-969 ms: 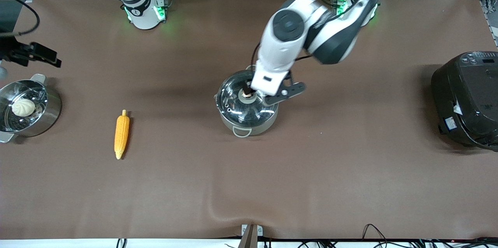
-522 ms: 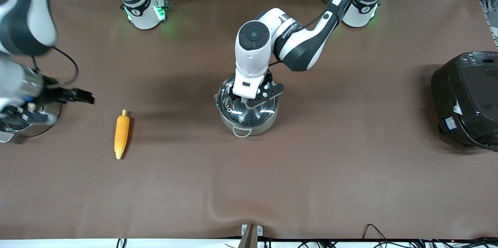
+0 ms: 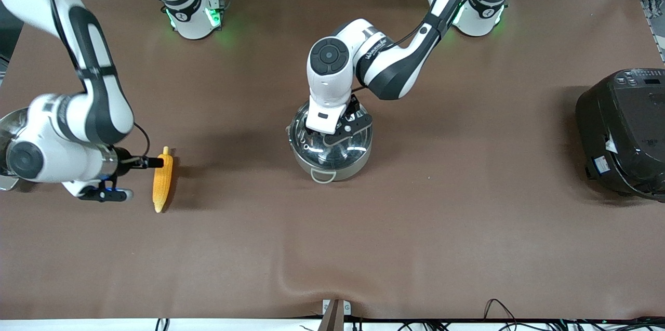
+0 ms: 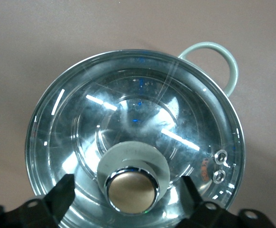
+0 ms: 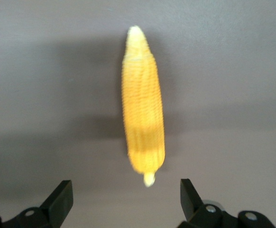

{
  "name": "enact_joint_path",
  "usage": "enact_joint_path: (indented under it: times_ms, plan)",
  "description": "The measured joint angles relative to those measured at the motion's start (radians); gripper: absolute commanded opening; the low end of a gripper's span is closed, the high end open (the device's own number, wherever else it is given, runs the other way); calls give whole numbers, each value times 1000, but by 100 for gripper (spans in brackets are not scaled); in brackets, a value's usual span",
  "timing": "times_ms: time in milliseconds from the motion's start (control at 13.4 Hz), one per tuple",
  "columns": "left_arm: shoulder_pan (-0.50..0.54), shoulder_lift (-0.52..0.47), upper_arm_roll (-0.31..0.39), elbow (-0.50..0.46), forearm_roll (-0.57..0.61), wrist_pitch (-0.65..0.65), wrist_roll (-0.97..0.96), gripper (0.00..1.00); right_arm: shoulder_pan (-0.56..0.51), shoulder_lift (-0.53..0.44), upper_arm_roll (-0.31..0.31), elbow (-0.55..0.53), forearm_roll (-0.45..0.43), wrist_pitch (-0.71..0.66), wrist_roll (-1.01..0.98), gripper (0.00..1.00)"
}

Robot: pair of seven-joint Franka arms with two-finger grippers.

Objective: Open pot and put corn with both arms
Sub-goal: 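Close the right gripper on the yellow corn cob's stem end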

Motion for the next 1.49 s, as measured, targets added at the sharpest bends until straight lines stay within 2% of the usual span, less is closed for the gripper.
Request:
enact_joint_path:
  times_ms: [149, 373, 820, 969, 1043, 1118, 1193, 1267, 1491]
  plan:
    - [0, 0, 1, 3, 0, 1, 0, 84, -8, 43, -3, 2, 0, 50, -22, 100]
    - [0, 0, 2, 6, 3, 1, 0, 78, -19, 68, -4, 1, 0, 112, -60, 100]
    - [0, 6, 2, 6, 3, 1, 0, 74, -21, 107, -1, -34, 0, 186, -66, 100]
    - [0, 10, 2, 5, 3, 1, 0, 65, -21, 122, -1, -47, 0, 201, -69, 96]
    - [0, 14, 2, 5, 3, 1, 0, 62, -21, 128, -1, -53, 0, 208, -70, 49]
    - [0, 16, 2, 5, 3, 1, 0, 62, -21, 132, -1, -55, 0, 214, -70, 17]
    - [0, 17, 2, 5, 3, 1, 0, 60, -21, 134, -1, -55, 0, 217, -70, 4]
    - [0, 18, 2, 5, 3, 2, 0, 56, -21, 134, -1, -55, 0, 219, -70, 2]
    - [-1, 18, 2, 6, 3, 9, 0, 53, -21, 134, -1, -55, 2, 219, -73, 0]
